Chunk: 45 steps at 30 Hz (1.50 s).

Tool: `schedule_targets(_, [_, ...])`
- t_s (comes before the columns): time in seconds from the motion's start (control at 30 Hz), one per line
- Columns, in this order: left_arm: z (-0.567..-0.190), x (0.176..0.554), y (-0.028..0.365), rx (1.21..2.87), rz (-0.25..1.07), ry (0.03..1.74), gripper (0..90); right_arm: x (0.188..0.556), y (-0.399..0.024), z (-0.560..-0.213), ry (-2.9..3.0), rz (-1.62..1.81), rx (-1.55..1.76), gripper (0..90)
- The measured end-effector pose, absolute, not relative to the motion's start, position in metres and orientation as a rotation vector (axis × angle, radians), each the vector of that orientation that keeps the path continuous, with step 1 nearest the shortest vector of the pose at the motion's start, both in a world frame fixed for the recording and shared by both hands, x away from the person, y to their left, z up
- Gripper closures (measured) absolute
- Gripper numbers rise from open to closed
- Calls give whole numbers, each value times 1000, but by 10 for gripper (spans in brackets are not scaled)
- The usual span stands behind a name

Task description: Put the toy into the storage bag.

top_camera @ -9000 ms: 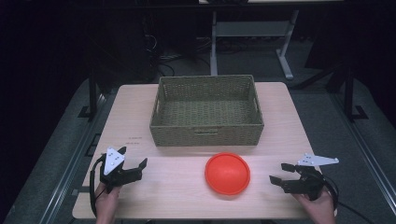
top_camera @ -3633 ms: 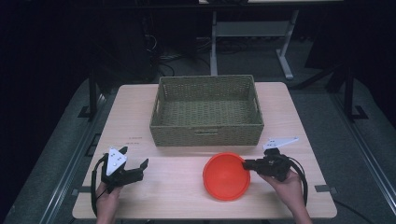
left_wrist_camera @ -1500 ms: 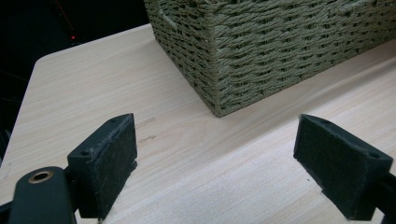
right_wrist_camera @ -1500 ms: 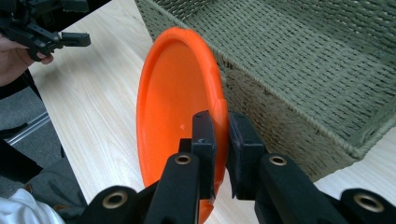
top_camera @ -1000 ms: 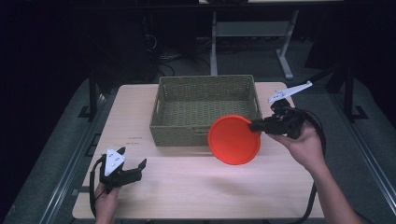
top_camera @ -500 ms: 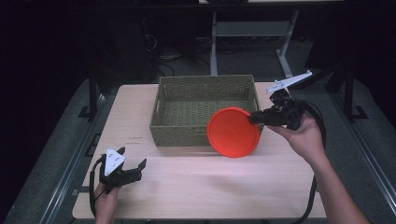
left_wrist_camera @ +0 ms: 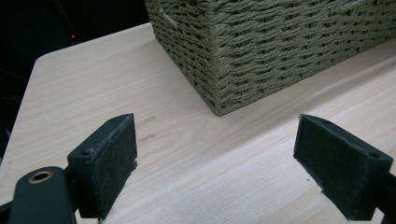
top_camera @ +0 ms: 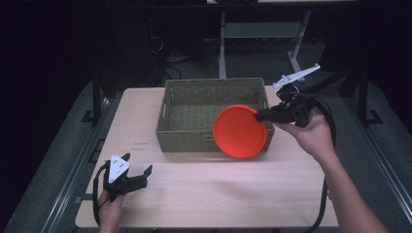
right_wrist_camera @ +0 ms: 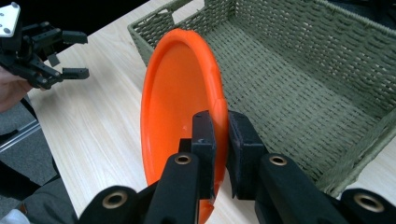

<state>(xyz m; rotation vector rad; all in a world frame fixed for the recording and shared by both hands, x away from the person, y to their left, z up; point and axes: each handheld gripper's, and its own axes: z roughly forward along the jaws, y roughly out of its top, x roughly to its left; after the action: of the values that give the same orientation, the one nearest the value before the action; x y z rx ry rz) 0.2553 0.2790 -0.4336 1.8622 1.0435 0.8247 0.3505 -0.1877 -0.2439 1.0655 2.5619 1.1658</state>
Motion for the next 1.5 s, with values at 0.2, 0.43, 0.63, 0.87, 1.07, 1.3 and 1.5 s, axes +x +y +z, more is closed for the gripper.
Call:
schedule_targets(0.2, [-433, 255, 280, 1861, 826, 1043, 128, 355, -183, -238, 2567, 1158, 1060, 818])
schedule_targets(0.43, [-433, 255, 280, 1861, 827, 1045, 128, 361, -180, -234, 2565, 1138, 1065, 818])
schedule_targets(0.63, [-433, 255, 280, 1860, 826, 1048, 128, 367, -179, -230, 2563, 1132, 1071, 818])
schedule_targets(0.87, [-433, 255, 280, 1861, 825, 1050, 128, 374, -179, -219, 2545, 1140, 1065, 818])
schedule_targets(1.07, [-433, 255, 280, 1859, 825, 1047, 128, 379, -180, -210, 2531, 1136, 1075, 818])
schedule_targets(1.3, [-433, 255, 280, 1856, 825, 1047, 128, 385, -178, -206, 2527, 1122, 1088, 818])
schedule_targets(1.5, [-433, 255, 280, 1853, 823, 1050, 128, 390, -176, -206, 2529, 1119, 1082, 818])
